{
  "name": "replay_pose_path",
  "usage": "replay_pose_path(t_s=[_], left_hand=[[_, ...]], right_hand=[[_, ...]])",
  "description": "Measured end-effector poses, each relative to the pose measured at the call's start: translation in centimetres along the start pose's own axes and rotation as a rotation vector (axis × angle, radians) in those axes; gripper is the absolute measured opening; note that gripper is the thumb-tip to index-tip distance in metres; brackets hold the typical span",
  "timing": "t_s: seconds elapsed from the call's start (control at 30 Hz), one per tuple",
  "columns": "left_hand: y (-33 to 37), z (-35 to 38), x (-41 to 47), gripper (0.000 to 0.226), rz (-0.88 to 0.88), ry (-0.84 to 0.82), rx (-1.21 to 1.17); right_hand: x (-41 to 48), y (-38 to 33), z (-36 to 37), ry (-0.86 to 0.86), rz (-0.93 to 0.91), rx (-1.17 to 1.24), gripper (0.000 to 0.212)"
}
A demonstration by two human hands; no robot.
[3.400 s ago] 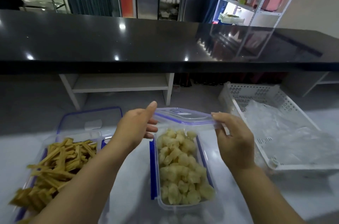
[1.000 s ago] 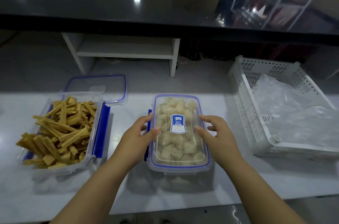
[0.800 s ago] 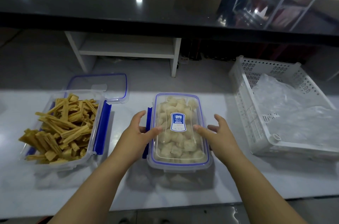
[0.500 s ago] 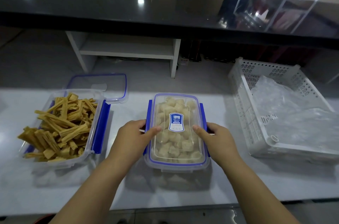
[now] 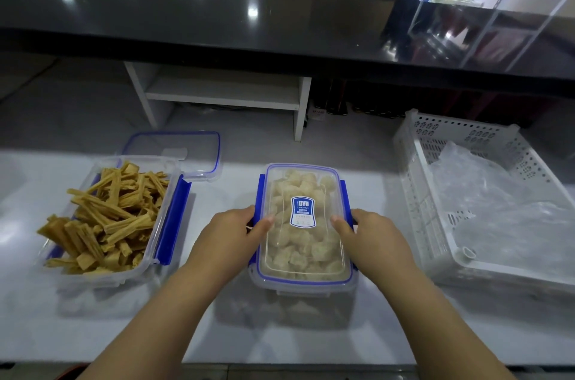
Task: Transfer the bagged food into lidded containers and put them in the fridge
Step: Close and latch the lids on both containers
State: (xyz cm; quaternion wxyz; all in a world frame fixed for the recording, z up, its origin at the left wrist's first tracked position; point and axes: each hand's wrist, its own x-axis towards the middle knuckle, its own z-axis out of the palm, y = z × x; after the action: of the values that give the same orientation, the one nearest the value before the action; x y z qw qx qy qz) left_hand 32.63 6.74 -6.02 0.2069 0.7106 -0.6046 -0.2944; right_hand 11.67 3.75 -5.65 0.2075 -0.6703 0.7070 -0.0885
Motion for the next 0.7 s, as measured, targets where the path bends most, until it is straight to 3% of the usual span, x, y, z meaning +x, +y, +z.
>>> replay_pose_path(t_s=[0.23, 0.5, 0.7], left_hand=[[0.1, -3.7, -1.0, 0.043, 0.019, -0.041, 0.191], [-4.2, -12.5, -1.3, 0.029, 0.034, 0.196, 0.212], [-8.7, -18.8, 1.9, 0.014, -0.025, 0.280, 0.181]], right_hand=[[0.6, -2.6, -3.4, 0.184, -0.208, 0.020, 0.041], [2.1, -10.4, -3.1, -0.108, -0.514, -0.061, 0.046], [4.6, -16.6, -0.2, -0.212, -0.497, -0.095, 0.048]])
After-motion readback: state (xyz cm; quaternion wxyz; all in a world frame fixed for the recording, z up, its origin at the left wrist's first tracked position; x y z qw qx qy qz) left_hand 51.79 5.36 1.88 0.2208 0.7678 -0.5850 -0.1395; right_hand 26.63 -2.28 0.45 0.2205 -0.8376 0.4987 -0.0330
